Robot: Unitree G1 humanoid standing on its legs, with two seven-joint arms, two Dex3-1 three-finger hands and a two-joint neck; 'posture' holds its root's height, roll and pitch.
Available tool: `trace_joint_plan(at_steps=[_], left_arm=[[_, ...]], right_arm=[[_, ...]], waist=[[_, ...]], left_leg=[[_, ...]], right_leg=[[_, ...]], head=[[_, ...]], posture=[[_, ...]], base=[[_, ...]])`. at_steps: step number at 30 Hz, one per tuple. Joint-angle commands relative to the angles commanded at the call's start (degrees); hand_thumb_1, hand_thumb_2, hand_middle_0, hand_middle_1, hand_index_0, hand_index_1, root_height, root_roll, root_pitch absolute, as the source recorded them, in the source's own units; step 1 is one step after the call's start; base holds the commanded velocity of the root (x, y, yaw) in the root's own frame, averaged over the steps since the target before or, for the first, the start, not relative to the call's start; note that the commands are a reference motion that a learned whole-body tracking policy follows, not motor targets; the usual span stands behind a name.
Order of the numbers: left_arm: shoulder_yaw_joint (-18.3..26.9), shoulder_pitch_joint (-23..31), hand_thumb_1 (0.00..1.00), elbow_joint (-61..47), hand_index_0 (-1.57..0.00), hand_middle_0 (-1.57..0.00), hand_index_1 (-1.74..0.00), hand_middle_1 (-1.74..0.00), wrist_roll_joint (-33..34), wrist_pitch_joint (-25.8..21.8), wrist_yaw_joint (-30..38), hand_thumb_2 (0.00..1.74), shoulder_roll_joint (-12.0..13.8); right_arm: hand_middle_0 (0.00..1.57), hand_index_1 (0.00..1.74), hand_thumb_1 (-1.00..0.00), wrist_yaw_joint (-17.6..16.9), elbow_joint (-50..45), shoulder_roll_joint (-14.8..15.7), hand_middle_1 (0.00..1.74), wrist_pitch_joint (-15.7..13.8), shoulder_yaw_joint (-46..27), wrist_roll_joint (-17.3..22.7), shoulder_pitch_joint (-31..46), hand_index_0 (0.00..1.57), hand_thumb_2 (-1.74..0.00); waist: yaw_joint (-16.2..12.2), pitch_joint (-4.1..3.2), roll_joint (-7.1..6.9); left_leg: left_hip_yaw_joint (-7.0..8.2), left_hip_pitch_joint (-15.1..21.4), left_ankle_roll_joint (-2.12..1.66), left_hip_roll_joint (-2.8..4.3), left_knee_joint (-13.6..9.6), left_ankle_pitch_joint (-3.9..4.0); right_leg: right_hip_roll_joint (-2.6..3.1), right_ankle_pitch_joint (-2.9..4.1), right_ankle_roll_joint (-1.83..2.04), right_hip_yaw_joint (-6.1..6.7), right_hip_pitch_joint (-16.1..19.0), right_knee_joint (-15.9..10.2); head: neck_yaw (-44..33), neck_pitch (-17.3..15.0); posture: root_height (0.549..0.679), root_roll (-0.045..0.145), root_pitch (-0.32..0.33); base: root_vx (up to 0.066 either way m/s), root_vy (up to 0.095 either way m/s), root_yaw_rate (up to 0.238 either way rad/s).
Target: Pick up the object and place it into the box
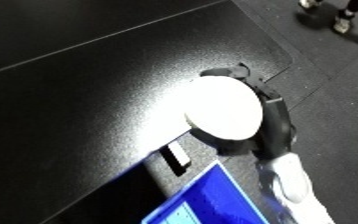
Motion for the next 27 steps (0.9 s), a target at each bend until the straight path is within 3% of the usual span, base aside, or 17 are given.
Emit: trace_joint_plan(at_steps=[4,9,12,17,21,26,27], left_arm=[[1.48,0.59,0.0,-0.29,0.0,0.0,0.0,0.0,-0.94,-0.3,-0.28,0.0,-0.28],[2.28,0.41,0.0,-0.63,0.0,0.0,0.0,0.0,-2.77,0.25,-0.33,0.0,-0.16],[2.02,0.35,0.0,-1.07,0.0,0.0,0.0,0.0,-3.29,0.8,0.19,0.0,-0.24],[1.6,-0.47,0.0,-0.6,0.0,0.0,0.0,0.0,-2.87,1.58,0.09,0.0,0.3],[1.1,-1.74,0.0,-1.1,0.0,0.0,0.0,0.0,-2.33,2.84,0.06,0.0,1.44],[-0.14,-3.14,0.0,-0.76,0.0,0.0,0.0,0.0,-0.9,3.78,0.06,0.0,1.87],[-0.4,-3.24,0.0,-0.62,0.0,0.0,0.0,0.0,-0.73,3.82,0.0,0.0,1.9]], right_arm=[[1.1,1.22,-0.7,1.75,3.8,3.11,1.22,-3.31,-2.43,2.14,5.83,1.1,-1.22],[1.1,1.22,-0.7,7.15,12.21,3.67,1.22,-5.82,-1.87,-2.35,9.54,1.1,-1.22],[1.1,1.22,-0.7,11.62,19.2,2.31,1.22,-4.69,-0.24,-2.69,10.88,1.1,-1.22],[1.1,1.22,-0.7,18.14,32.6,1.67,1.22,-3.69,2.46,4.29,11.35,1.1,-1.22],[1.1,1.22,-0.7,20.3,41.24,2.04,1.22,-1.59,6.46,5.53,9.06,1.1,-1.22],[1.1,1.22,-0.7,22.4,52.25,1.46,1.22,2.66,10.24,5.92,4.99,1.1,-1.22],[1.02,1.13,-0.65,22.88,54.2,1.26,1.13,2.87,10.66,5.77,4.04,1.02,-1.13]], waist=[[-1.83,0.53,0.23],[-3.44,1.43,0.28],[-3.76,1.63,0.26],[-3.28,1.4,0.3],[-2.36,1.04,0.7],[-0.64,0.58,1.69],[-0.3,0.45,1.9]], left_leg=[[0.84,0.49,0.39,-0.26,-1.0,0.17],[1.22,0.98,0.58,-0.73,-1.9,0.83],[1.18,1.51,0.95,-1.11,-2.0,0.58],[0.81,1.63,1.61,-1.78,-1.3,-0.37],[0.4,0.96,2.08,-2.22,-0.96,-0.96],[-0.67,0.08,2.2,-2.7,-0.12,-0.7],[-0.82,0.02,2.2,-2.8,-0.01,-0.69]], right_leg=[[0.83,0.31,0.01,0.64,-0.48,-0.6],[1.84,0.86,0.08,1.11,-0.59,-1.51],[2.33,1.25,-0.04,1.39,-0.25,-2.33],[2.9,1.79,-0.24,1.48,0.24,-3.21],[3.18,2.0,-0.3,1.36,-0.14,-3.35],[3.14,2.08,-0.57,1.1,-0.12,-2.98],[3.06,2.05,-0.61,1.07,-0.03,-2.95]], head=[[2.8,-3.16],[9.09,-6.46],[12.98,-9.88],[16.17,-11.55],[20.57,-13.86],[25.93,-18.01],[26.44,-18.62]], posture=[[0.63,0.068,0.003],[0.631,0.066,0.009],[0.632,0.065,0.008],[0.633,0.062,0.004],[0.634,0.06,0.011],[0.633,0.056,0.008],[0.633,0.056,0.007]], base=[[-0.031,0.081,-0.182],[-0.023,0.069,-0.169],[0.012,0.035,-0.08],[0.02,-0.014,-0.026],[-0.025,-0.034,0.033],[0.0,-0.039,0.097],[0.012,-0.031,0.09]])
